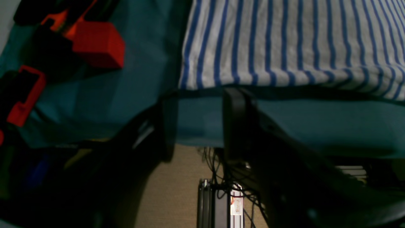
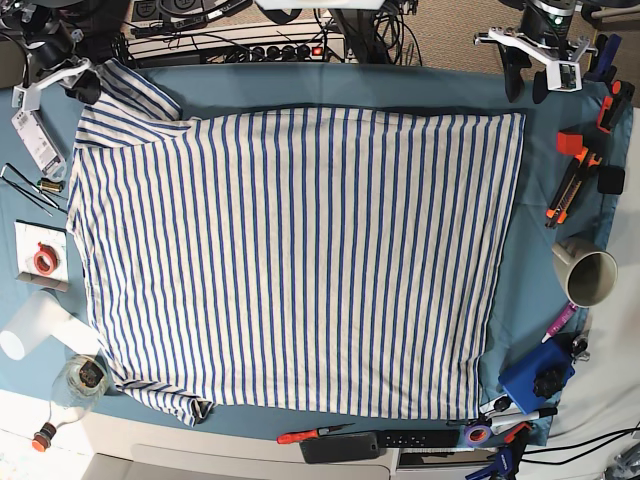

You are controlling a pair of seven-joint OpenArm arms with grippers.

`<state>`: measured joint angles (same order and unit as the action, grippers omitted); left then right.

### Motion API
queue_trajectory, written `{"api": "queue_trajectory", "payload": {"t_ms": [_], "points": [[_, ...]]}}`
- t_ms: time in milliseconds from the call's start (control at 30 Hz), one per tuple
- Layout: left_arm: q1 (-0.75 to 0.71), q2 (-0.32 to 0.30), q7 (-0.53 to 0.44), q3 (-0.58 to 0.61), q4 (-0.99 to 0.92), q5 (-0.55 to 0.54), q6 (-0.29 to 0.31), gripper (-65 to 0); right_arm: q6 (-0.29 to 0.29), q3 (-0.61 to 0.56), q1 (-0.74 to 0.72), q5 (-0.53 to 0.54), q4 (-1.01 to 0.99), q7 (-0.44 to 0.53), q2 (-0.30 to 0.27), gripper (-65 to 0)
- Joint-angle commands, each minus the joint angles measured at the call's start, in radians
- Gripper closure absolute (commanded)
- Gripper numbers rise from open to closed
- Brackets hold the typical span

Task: Fold the T-shirt properly
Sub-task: 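Move right gripper to the sleeve corner and left gripper to the opposite corner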

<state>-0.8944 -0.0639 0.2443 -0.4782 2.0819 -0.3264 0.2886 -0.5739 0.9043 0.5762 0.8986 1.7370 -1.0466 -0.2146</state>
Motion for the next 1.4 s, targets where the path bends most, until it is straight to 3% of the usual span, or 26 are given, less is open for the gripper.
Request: {"api": "queue_trajectory", "payload": {"t_ms": [0,100,200,533,633,767,967,1233,1367], "points": [[-0.001,-0.006,-0.003,-0.002,0.018,-0.007,0.002,-24.6,-0.022,0.012,0.005,0.016,0.016,0.019,-0.017,-20.9],[0.05,-0.006,0.11,-0.002,0.018,-0.008,0.002,-31.2,-0.042,0.012,0.005,0.015,0.016,0.018,-0.018,-28.5],[0.116,-0.006,0.224,-0.002,0.018,-0.007,0.001,-38.0,-0.041,0.012,0.005,-0.012,0.016,0.019,-0.018,-30.2],[0.166,-0.006,0.25,-0.002,0.018,-0.007,-0.008,-38.2,-0.039,0.013,0.005,-0.045,0.016,0.041,-0.018,-30.2],[0.19,-0.006,0.274,-0.003,0.018,0.005,-0.063,-38.2,-0.039,0.013,0.0,-0.078,0.016,0.064,-0.019,-30.2],[0.264,-0.006,0.358,-0.003,0.017,0.065,-0.09,-38.2,-0.023,0.013,-0.008,-0.081,0.016,0.065,-0.051,-30.2],[0.308,-0.006,0.369,-0.003,-0.001,0.064,-0.098,-38.2,0.0,0.014,-0.011,-0.113,0.016,0.071,-0.095,-30.2],[0.387,-0.006,0.373,-0.003,-0.12,0.06,-0.097,-38.2,0.011,0.016,-0.012,-0.122,0.016,0.086,-0.096,-30.2],[0.418,-0.005,0.462,-0.003,-0.141,0.06,-0.089,-38.2,0.011,0.016,-0.011,-0.122,0.016,0.085,-0.096,-30.2]]}}
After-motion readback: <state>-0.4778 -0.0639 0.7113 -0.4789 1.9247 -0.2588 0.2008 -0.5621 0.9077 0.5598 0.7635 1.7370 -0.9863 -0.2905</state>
